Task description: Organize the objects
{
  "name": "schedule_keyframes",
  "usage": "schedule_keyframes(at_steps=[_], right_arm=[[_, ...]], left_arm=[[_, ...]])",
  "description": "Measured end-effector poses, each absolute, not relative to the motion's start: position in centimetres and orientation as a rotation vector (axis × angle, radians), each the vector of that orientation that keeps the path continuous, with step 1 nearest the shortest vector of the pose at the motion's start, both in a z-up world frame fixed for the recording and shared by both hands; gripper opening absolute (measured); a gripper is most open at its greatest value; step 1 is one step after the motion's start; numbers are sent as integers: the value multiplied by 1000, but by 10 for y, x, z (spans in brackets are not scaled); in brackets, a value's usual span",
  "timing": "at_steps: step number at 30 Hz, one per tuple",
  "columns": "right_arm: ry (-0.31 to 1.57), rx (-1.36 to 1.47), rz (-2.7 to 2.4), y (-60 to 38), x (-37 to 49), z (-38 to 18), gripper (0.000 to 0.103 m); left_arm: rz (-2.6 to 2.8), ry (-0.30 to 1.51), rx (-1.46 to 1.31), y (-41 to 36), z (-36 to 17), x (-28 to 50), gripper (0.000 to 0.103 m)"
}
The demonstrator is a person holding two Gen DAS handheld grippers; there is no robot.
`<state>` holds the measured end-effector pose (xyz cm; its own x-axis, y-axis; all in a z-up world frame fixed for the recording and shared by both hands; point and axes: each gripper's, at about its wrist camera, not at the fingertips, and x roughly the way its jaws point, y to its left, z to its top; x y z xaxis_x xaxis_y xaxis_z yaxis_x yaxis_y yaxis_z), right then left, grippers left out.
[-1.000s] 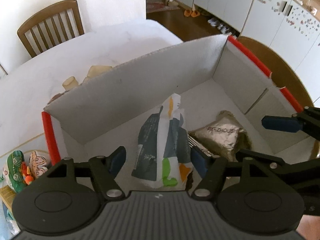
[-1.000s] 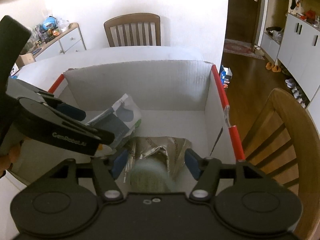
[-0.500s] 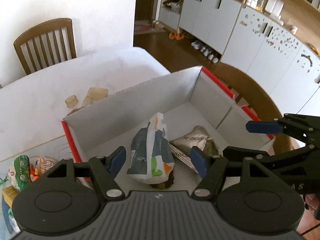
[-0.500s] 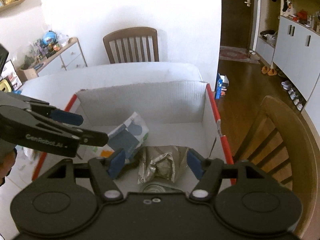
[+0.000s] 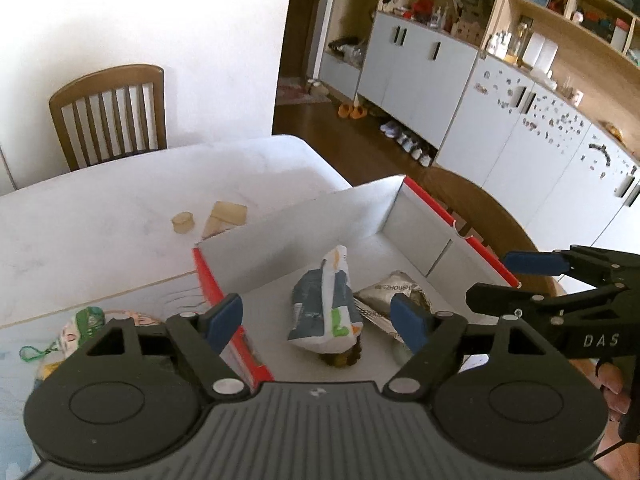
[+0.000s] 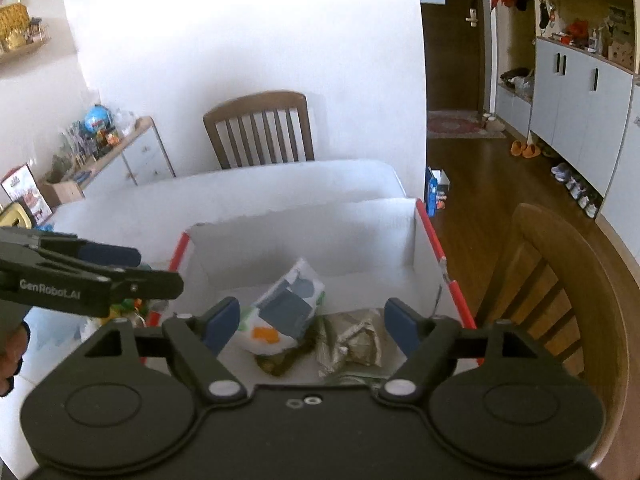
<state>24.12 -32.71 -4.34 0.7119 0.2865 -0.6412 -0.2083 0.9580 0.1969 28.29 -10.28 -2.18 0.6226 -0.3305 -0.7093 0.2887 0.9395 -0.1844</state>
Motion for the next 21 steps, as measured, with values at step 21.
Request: schedule_keyframes(at_steps=[21], right_arm=[[713, 125, 325, -226, 210, -28, 99]], left_arm=[[-252, 759, -137, 35, -17, 235, 89]])
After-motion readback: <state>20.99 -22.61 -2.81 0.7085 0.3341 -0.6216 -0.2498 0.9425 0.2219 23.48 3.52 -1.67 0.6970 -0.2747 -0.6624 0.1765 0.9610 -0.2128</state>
